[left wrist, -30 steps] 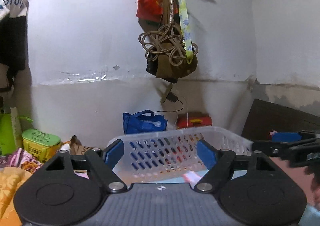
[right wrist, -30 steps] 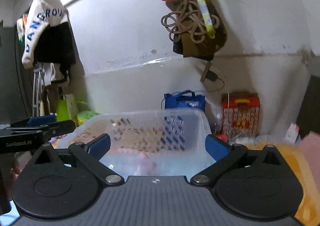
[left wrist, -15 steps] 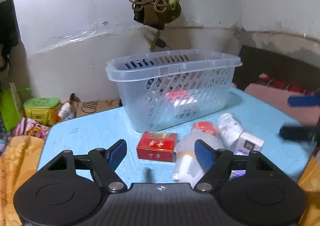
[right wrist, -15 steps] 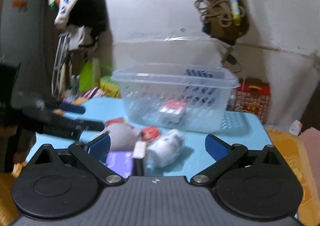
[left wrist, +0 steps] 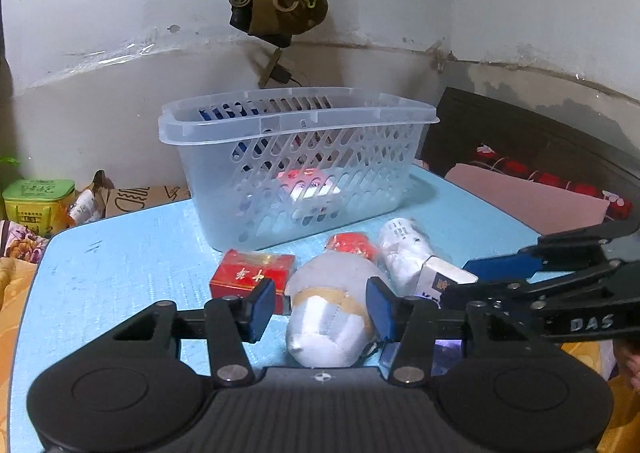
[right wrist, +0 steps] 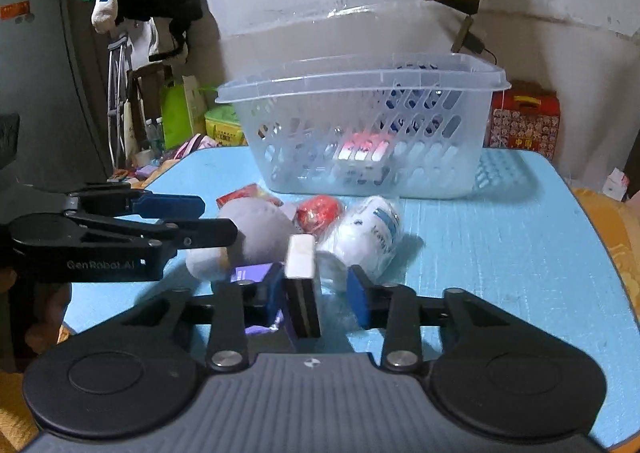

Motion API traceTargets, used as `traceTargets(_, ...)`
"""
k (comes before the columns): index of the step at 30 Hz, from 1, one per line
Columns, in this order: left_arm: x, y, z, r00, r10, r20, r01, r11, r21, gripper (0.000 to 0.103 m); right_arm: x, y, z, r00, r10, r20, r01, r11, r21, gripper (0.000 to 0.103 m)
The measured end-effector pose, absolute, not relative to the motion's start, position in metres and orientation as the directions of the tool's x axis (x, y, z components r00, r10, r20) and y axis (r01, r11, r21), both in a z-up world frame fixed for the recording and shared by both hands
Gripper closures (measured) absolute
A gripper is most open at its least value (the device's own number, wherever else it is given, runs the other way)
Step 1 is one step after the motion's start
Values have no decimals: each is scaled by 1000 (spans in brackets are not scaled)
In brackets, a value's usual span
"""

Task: Organize objects
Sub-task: 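Grasp the KENT cigarette box with the right gripper while the left grasps the plush toy, then carry the KENT box and plush toy over the basket and open both grippers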

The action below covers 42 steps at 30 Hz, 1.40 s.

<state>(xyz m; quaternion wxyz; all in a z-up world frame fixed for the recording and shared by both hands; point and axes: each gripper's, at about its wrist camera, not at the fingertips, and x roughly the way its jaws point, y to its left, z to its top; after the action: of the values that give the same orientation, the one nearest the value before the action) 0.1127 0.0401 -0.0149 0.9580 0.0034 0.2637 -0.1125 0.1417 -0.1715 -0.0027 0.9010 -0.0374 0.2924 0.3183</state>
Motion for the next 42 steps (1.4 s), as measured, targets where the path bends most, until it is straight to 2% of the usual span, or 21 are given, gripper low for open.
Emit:
traceTargets(2, 113, 38, -15, 835, -218, -506, 223, 973, -52, 43, 137, -174, -4, 629, 546, -553, -597, 795, 107, 70)
traceTargets(4, 113, 35, -16, 833, -213, -510, 224, 974, -41, 33, 135, -176, -3, 633, 536, -558, -594, 799, 93, 70)
traceTargets(7, 115, 31, -19, 828, -207, -522, 223, 974, -34, 26, 136, -176, -5, 614, 535, -580, -598, 795, 101, 70)
traceTargets(13, 122, 23, -26, 808, -251, -534, 249, 966, -77, 22, 142, -173, -13, 588, 530, -611, -606, 789, 100, 70)
traceTargets(16, 125, 21, -29, 798, -268, -539, 252, 962, -105, 22, 143, -178, -13, 575, 542, -613, -605, 786, 128, 74)
traceTargets(18, 128, 19, -31, 782, -293, -551, 260, 956, -139, 22, 143, -182, -12, 574, 540, -615, -602, 788, 130, 82)
traceTargets(21, 132, 10, -36, 763, -308, -568, 273, 951, -148, 23, 142, -188, -9, 589, 530, -610, -592, 797, 121, 85)
traceTargets(23, 133, 6, -37, 757, -326, -566, 286, 945, -162, 35, 142, -193, -6, 593, 537, -601, -587, 798, 134, 86)
traceTargets(24, 133, 4, -36, 750, -349, -562, 306, 936, -173, 45, 141, -196, -4, 601, 536, -593, -584, 801, 133, 86)
traceTargets(28, 126, -4, -35, 774, -297, -560, 293, 951, -99, 46, 141, -203, 0, 618, 534, -577, -573, 808, 136, 86)
traceTargets(42, 108, 28, -4, 864, -256, -433, 223, 967, -126, 46, 139, -222, 19, 689, 537, -487, -545, 827, 141, 86)
